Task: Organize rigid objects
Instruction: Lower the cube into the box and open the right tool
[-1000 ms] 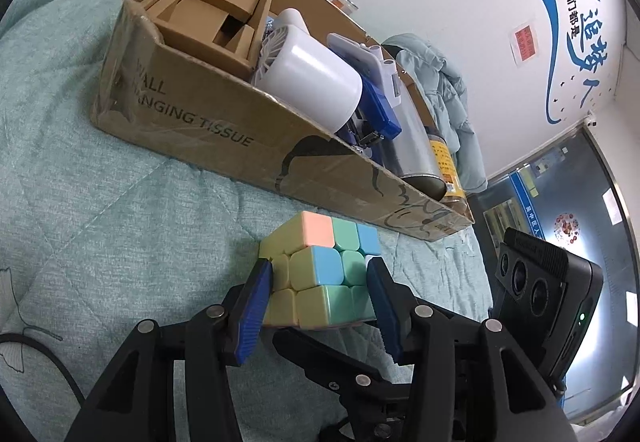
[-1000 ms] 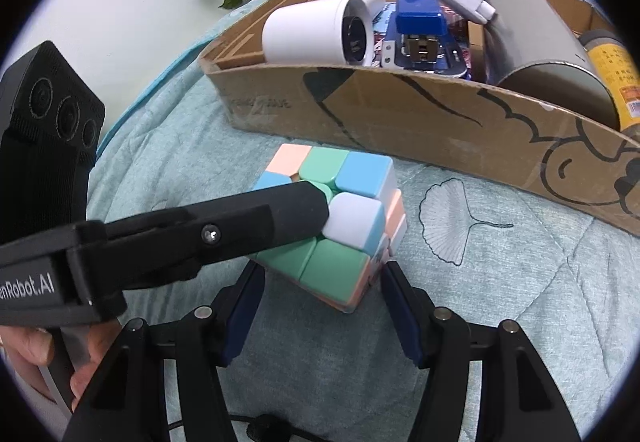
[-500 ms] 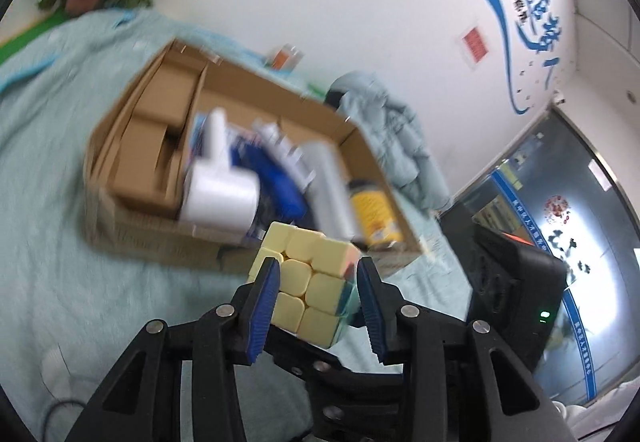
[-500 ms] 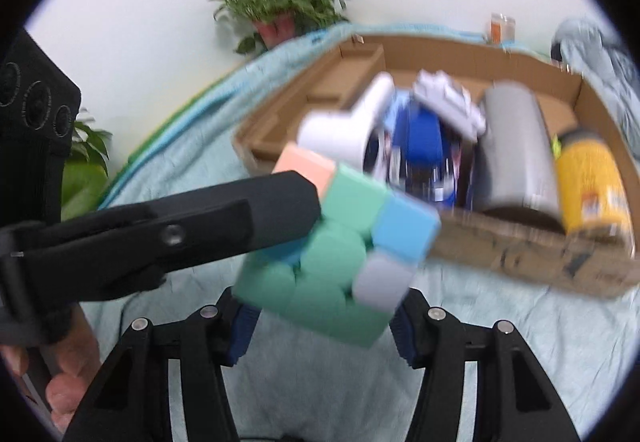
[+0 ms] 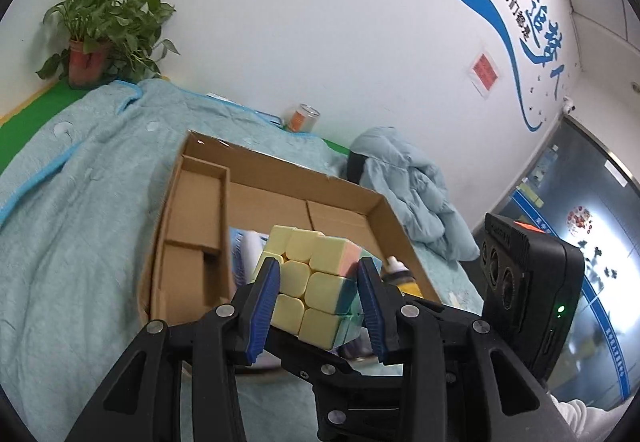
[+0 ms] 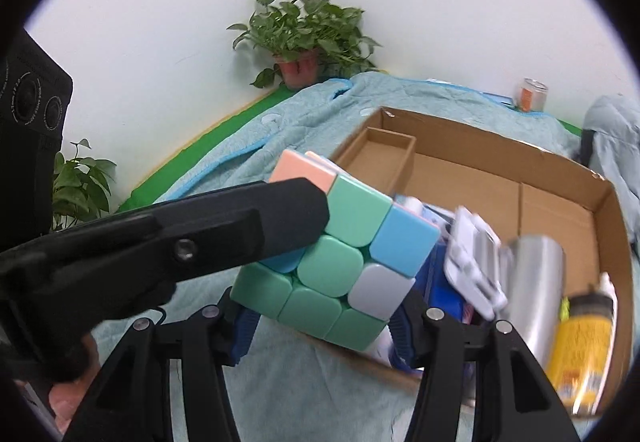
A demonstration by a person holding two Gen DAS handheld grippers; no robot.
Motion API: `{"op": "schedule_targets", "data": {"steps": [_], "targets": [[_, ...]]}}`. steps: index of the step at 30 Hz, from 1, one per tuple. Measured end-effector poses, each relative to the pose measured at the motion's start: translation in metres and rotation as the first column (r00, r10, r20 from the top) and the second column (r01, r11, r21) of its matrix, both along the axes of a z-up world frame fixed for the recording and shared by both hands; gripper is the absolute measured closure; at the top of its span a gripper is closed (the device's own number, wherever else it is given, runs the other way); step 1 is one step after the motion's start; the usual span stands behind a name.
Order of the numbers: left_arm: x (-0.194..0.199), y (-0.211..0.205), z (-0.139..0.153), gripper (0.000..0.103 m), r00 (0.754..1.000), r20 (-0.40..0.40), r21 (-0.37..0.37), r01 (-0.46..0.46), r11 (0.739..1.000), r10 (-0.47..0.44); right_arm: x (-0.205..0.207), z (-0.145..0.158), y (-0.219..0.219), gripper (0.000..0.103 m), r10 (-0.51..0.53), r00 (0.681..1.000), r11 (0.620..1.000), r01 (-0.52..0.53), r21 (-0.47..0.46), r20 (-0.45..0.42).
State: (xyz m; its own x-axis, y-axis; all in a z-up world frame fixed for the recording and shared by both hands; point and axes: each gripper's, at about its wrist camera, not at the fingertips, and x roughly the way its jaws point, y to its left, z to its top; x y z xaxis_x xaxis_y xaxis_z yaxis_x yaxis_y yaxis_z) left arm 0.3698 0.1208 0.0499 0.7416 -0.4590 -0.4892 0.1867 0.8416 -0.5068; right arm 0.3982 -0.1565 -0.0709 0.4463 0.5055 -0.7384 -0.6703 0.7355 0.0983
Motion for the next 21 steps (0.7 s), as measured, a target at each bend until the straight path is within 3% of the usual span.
{"op": "schedule_targets", "data": {"steps": [7, 9, 11, 14, 18, 19, 21], "targets": [[0.047, 0.028, -0.032, 0.066, 0.993, -0.107, 0.059, -0.043, 0.997, 0.049, 0.043, -0.035, 0.037, 0.048, 0.011, 0.988, 1.0, -0.015, -0.027, -0.151], [0.054, 0.027, -0.046, 0.064, 0.986, -0.147, 0.112, -0.055, 0.992, 0.072, 0.046, -0.044, 0.039, 0.048, -0.008, 0.984, 0.999, -0.002, -0.053, -0.181], [0.051, 0.024, -0.054, 0.047, 0.982, -0.163, 0.149, -0.074, 0.986, 0.098, 0.043, -0.046, 0.034, 0.048, -0.017, 0.983, 0.999, 0.01, -0.039, -0.182], [0.036, 0.018, -0.052, 0.032, 0.987, -0.103, 0.181, -0.107, 0.978, 0.127, 0.028, -0.034, 0.02, 0.048, -0.039, 0.994, 0.999, 0.035, -0.039, -0.105], [0.006, -0.003, -0.032, 0.011, 0.983, 0.027, 0.291, -0.182, 0.939, 0.183, 0.003, -0.016, -0.007, 0.031, -0.108, 0.994, 0.994, 0.108, -0.037, -0.006], [-0.003, -0.01, -0.027, 0.001, 0.98, 0.072, 0.313, -0.2, 0.928, 0.187, -0.005, -0.013, -0.016, 0.03, -0.143, 0.989, 0.989, 0.144, -0.044, 0.027], [-0.02, -0.026, -0.019, 0.001, 0.971, 0.133, 0.348, -0.234, 0.908, 0.199, -0.017, -0.011, -0.033, 0.03, -0.196, 0.978, 0.977, 0.201, -0.066, 0.072]]}}
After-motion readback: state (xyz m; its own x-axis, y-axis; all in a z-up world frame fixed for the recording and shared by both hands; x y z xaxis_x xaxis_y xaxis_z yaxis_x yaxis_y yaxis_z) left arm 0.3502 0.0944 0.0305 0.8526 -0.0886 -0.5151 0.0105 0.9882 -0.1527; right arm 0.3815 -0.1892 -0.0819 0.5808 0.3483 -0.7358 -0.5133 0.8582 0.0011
